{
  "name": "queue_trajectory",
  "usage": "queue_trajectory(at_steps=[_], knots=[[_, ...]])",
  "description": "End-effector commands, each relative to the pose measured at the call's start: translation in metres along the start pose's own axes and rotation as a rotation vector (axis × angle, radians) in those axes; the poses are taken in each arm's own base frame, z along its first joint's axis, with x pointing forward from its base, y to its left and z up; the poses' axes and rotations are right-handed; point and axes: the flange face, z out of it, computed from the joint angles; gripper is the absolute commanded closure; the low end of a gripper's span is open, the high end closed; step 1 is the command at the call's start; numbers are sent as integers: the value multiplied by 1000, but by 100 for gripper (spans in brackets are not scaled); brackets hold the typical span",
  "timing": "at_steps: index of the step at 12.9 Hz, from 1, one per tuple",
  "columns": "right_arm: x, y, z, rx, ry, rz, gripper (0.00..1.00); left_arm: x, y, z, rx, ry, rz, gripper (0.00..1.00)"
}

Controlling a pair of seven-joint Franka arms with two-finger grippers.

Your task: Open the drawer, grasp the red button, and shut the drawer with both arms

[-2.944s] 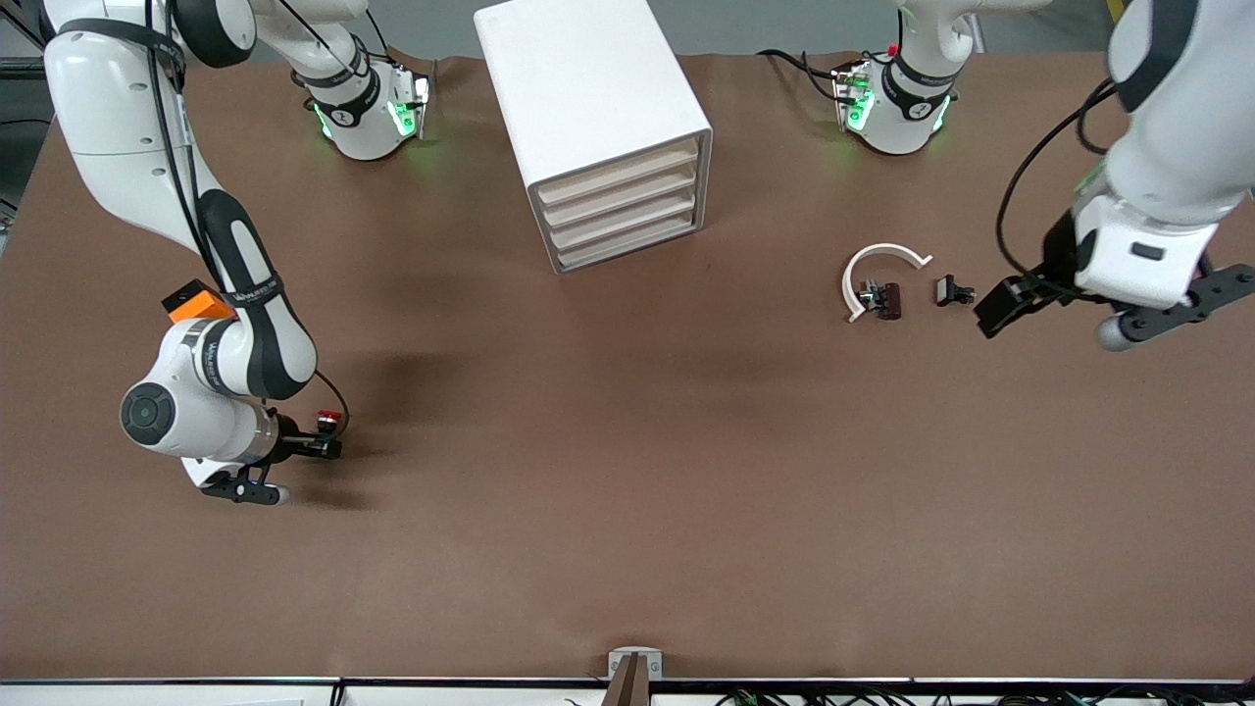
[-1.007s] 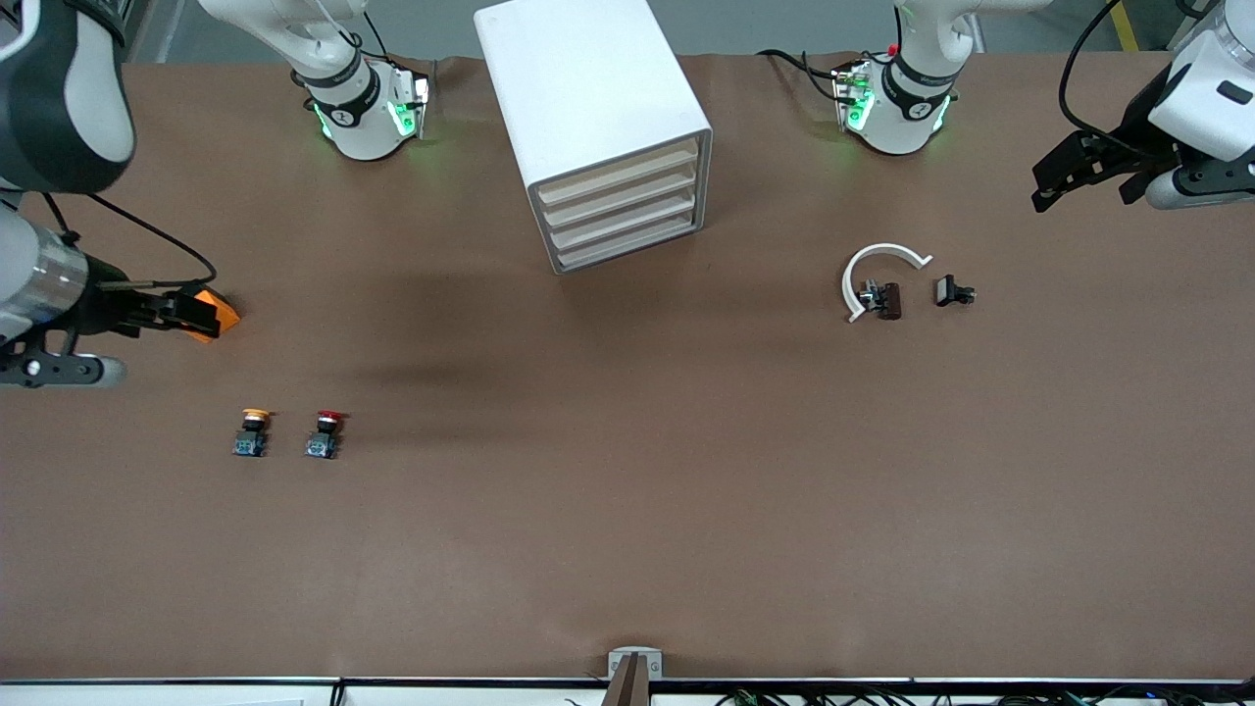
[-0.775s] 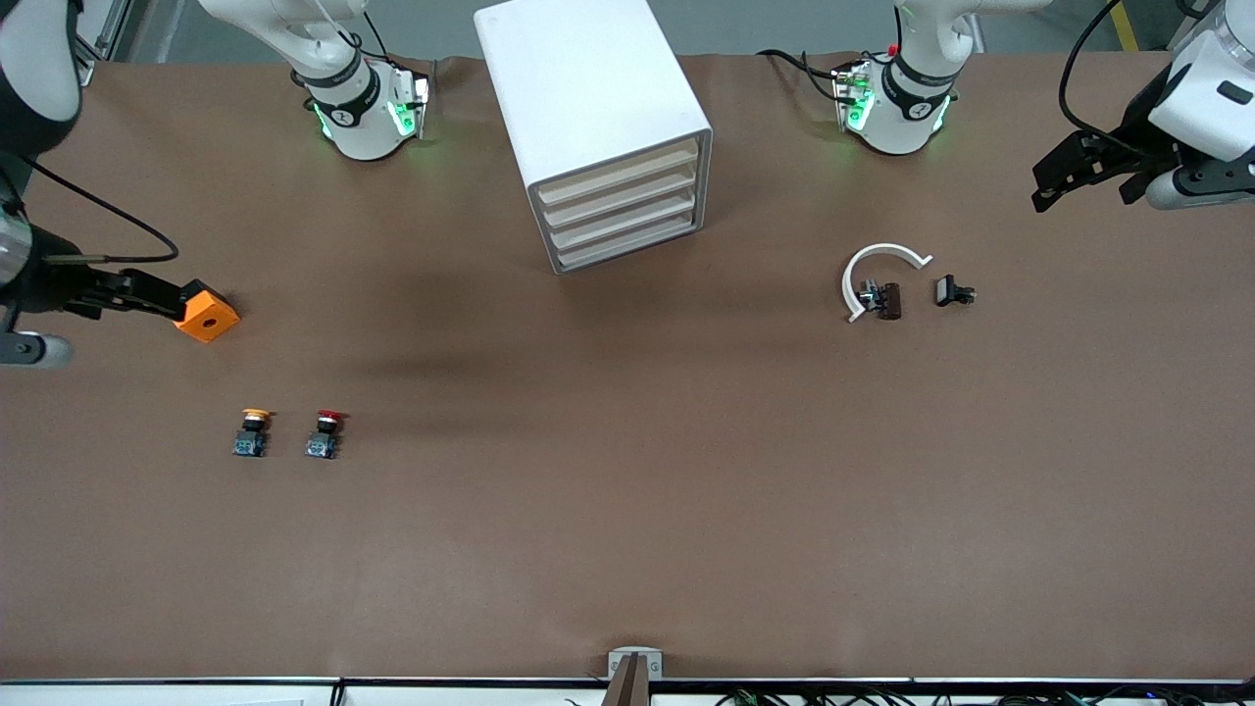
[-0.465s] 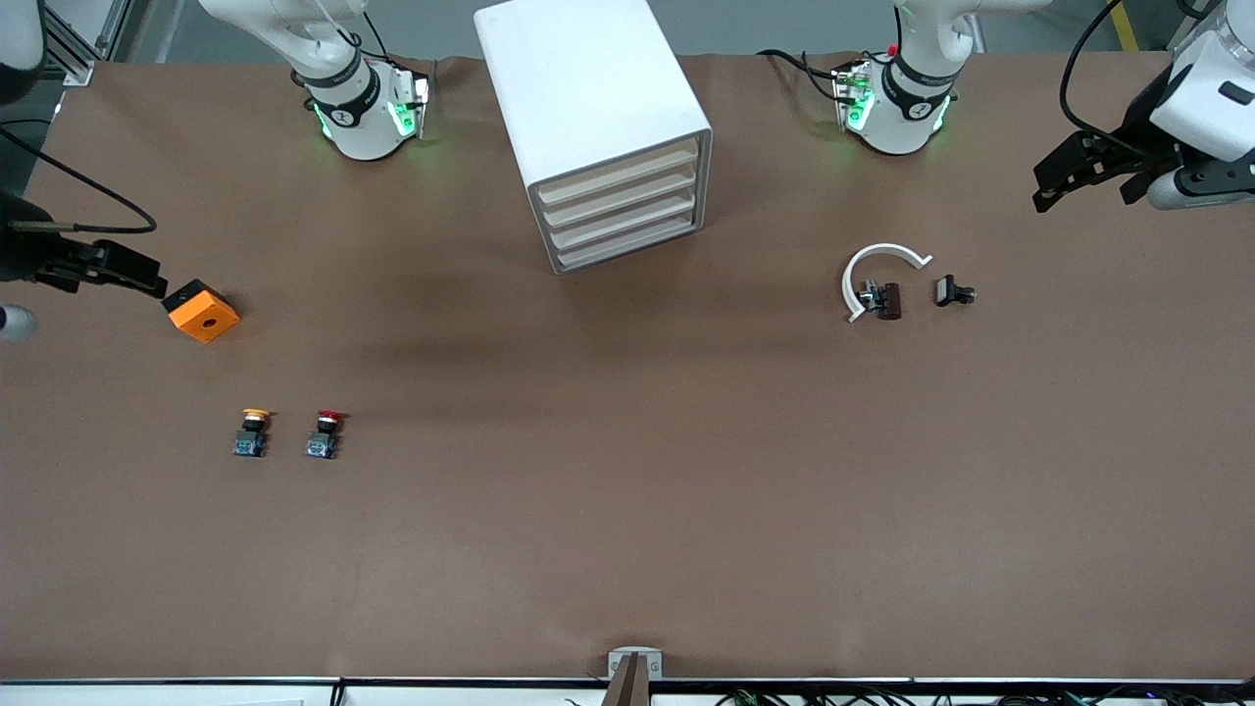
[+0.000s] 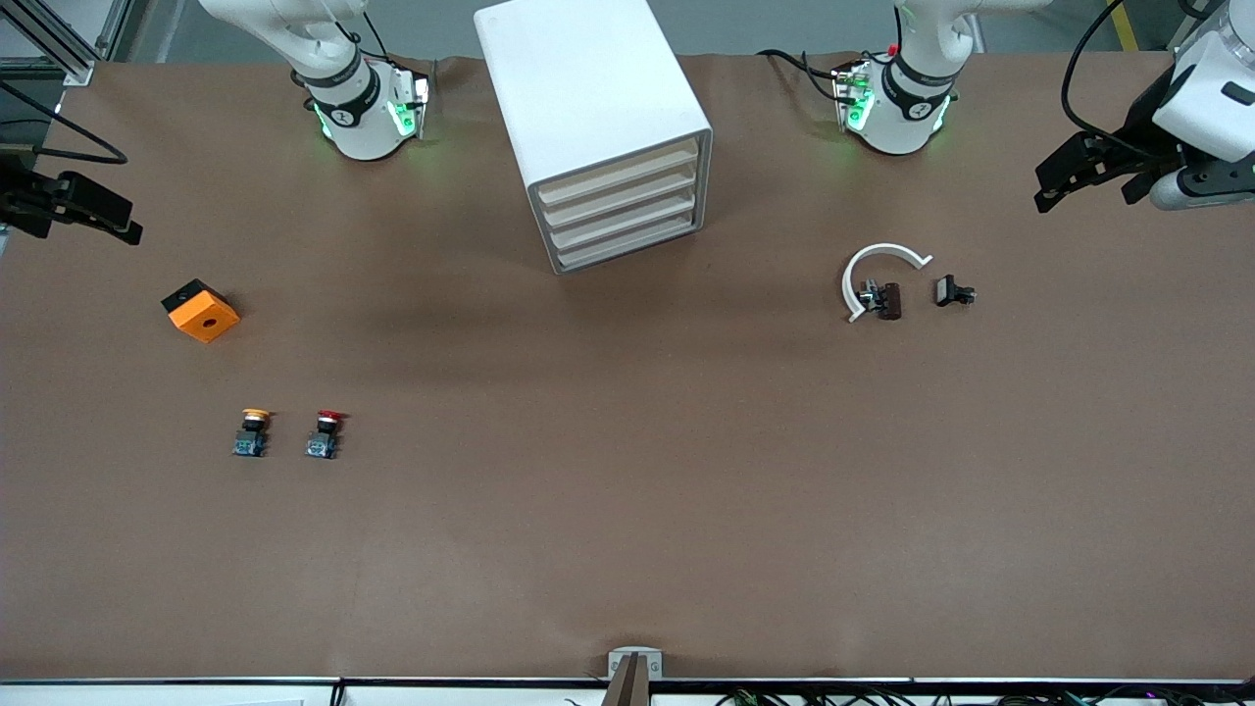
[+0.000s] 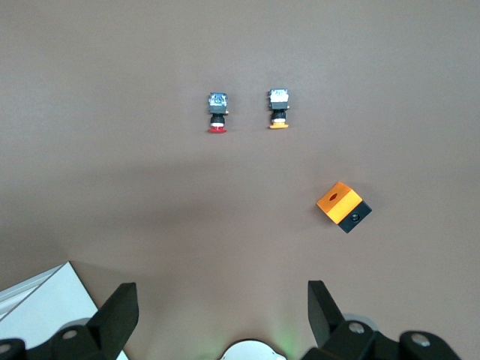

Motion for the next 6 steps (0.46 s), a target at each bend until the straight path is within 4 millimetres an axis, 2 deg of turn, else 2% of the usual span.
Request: queue_trajectory(at_steps=[1,2,6], knots=[[-5,6,10,-2,-14,0,0,-6,-4,-5,-15,9,15,0],[-8,4,7,-1,-1,-29,0,-6,-4,-5,-15,9,15,0],[-30,3,17,3,41,-38,0,-6,-4,-6,-15,10,15,0]])
